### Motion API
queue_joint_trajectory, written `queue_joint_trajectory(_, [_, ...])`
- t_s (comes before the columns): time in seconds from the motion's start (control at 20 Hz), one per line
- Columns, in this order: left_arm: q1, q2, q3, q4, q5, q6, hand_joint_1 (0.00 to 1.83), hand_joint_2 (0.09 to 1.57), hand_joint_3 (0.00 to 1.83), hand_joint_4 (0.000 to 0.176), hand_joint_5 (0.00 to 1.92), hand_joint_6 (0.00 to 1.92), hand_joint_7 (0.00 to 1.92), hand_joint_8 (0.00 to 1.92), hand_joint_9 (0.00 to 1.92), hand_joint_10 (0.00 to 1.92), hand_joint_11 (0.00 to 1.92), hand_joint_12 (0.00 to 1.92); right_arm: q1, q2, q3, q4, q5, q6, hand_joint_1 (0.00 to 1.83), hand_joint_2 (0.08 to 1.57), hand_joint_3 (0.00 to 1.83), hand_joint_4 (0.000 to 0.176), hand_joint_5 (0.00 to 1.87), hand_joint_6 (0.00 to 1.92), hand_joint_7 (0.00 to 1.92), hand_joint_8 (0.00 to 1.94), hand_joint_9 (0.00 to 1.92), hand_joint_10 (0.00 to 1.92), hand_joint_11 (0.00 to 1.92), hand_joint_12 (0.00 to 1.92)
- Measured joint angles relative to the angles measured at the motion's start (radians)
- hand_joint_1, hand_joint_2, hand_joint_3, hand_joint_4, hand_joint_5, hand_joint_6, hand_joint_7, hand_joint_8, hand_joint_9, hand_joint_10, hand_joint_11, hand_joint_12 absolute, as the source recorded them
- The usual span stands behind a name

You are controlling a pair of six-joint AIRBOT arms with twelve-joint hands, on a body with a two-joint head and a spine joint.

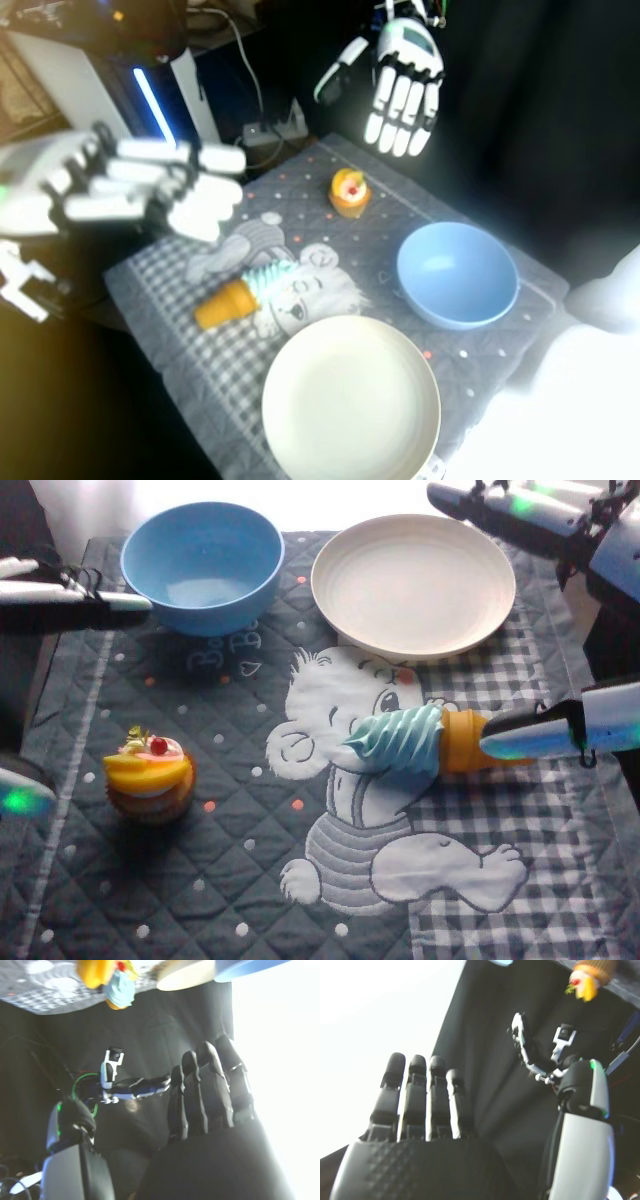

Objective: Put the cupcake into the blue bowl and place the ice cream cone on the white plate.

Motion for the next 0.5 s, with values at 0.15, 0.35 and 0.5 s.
queue_joint_trajectory(0.15, [0.0, -0.026, 0.002, 0.04, 0.038, -0.03, 0.63, 0.91, 0.01, 0.026, 0.28, 0.0, 0.38, 0.01, 0.46, 0.02, 0.19, 0.89, -0.01, -0.008, -0.008, 0.008, -0.027, 0.002, 0.82, 0.7, 0.0, 0.0, 0.19, 0.0, 0.28, 0.0, 0.29, 0.0, 0.11, 0.47])
queue_joint_trajectory(0.35, [0.0, -0.06, 0.028, 0.05, 0.063, -0.066, 0.64, 0.91, 0.01, 0.0, 0.32, 0.01, 0.4, 0.01, 0.47, 0.02, 0.18, 0.89, -0.097, -0.034, -0.01, 0.034, -0.048, 0.003, 0.83, 0.74, 0.02, 0.0, 0.16, 0.01, 0.27, 0.01, 0.31, 0.0, 0.15, 0.46])
queue_joint_trajectory(0.5, [0.0, -0.081, 0.039, 0.056, 0.092, -0.078, 0.62, 0.92, 0.0, 0.0, 0.31, 0.0, 0.41, 0.0, 0.48, 0.0, 0.12, 1.06, -0.159, -0.046, -0.002, 0.106, -0.055, 0.004, 0.85, 0.75, 0.0, 0.0, 0.23, 0.0, 0.32, 0.0, 0.35, 0.0, 0.22, 0.3])
